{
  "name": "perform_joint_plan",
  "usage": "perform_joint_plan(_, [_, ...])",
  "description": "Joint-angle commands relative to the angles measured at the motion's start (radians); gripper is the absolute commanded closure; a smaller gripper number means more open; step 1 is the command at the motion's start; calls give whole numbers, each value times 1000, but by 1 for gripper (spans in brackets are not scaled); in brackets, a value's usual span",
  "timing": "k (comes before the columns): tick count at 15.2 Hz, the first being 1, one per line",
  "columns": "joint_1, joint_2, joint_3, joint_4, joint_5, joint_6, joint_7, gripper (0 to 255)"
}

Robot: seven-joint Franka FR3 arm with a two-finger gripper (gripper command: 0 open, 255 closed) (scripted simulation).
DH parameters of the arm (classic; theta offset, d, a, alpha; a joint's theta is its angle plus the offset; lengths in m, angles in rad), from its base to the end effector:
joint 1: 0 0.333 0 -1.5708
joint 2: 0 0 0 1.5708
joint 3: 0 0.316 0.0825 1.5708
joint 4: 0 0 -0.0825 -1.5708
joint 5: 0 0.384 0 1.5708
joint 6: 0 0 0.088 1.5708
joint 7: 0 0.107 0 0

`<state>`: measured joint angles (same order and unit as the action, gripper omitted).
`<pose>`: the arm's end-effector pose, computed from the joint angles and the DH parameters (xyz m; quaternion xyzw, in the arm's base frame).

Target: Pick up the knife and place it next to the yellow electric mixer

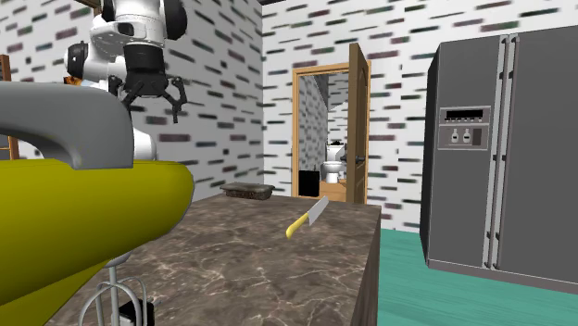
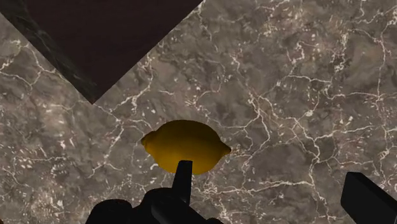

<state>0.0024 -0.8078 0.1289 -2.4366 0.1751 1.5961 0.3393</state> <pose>0.2974 0.0669 0.5590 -0.9908 0.1280 0.0265 0.0361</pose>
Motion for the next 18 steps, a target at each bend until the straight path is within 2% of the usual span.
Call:
perform_joint_plan(1, [0,15,55,-14,37,38,85,0])
perform_joint_plan(7, [-2,105,227,-18,131,166,330,0])
perform_joint_plan(11, [-21,206,345,14,166,260,494,0])
perform_joint_plan(15, [-59,336,467,72,165,354,666,0])
perform_joint_plan(18, [-100,453,560,131,128,422,809,0])
